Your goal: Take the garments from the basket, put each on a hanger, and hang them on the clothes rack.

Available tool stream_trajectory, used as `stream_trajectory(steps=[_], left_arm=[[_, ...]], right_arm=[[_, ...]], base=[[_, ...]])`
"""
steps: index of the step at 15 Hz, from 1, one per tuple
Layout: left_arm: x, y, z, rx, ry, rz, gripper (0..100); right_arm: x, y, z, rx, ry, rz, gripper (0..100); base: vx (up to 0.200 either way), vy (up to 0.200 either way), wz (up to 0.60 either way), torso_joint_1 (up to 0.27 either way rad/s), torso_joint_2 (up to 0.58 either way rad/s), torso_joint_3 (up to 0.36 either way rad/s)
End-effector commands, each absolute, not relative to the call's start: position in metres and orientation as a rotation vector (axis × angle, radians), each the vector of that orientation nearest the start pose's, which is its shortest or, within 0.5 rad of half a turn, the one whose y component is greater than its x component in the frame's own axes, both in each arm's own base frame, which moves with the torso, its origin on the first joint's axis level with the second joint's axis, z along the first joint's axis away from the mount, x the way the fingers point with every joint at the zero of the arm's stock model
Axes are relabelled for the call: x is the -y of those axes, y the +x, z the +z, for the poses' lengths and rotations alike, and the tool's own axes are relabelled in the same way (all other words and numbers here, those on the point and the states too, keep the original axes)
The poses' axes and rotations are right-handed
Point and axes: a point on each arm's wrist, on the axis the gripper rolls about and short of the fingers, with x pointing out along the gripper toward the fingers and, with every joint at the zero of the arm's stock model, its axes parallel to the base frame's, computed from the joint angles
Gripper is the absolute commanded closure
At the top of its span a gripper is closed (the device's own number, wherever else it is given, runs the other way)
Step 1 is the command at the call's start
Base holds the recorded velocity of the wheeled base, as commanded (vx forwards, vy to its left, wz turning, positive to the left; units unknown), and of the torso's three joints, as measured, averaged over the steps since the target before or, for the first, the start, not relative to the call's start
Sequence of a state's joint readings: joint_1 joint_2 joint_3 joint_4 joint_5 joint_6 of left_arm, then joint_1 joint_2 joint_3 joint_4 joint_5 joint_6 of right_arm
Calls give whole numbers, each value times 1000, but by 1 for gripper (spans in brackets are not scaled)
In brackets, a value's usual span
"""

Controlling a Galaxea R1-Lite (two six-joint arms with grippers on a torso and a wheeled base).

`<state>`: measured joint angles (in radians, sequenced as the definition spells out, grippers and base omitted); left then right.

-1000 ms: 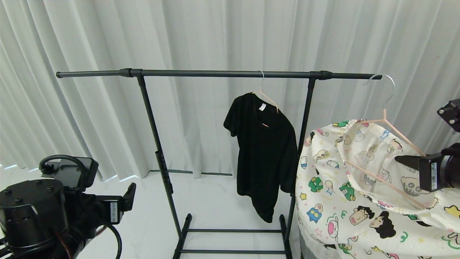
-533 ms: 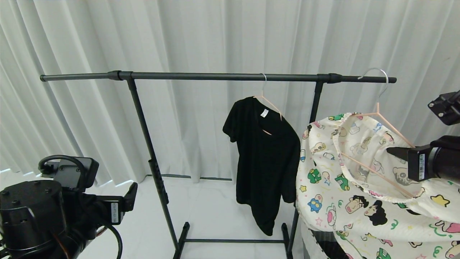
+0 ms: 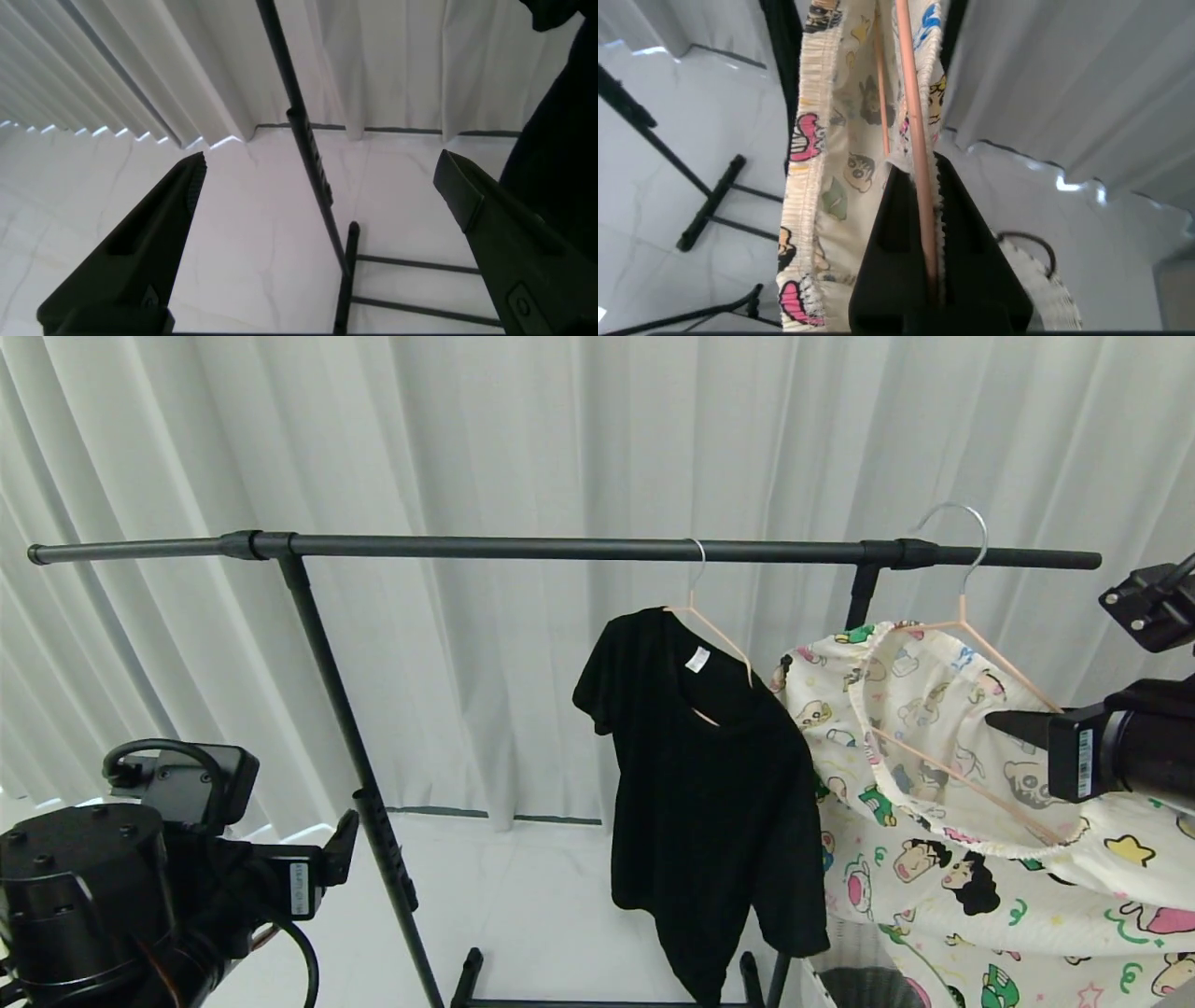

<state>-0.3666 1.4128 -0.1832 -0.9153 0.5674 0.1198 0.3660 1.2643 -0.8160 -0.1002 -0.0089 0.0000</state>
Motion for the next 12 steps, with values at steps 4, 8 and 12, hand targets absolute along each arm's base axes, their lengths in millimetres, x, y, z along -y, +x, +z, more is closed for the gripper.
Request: stream_trajectory(steps=[4, 8, 12], left_arm=[[52, 169, 126, -295, 261, 184, 0], [52, 169, 125, -299, 265, 182, 0], [51, 169, 126, -297, 274, 184, 0]], right_arm=[[-80, 200, 248, -328, -66, 366, 100], [-83, 207, 244, -346, -70, 368, 100], [-92, 237, 241, -377, -74, 353, 100]], base=[[200, 0, 0, 1, 2, 4], [50, 0, 0, -1, 2, 1], [0, 0, 0, 0, 0, 0]])
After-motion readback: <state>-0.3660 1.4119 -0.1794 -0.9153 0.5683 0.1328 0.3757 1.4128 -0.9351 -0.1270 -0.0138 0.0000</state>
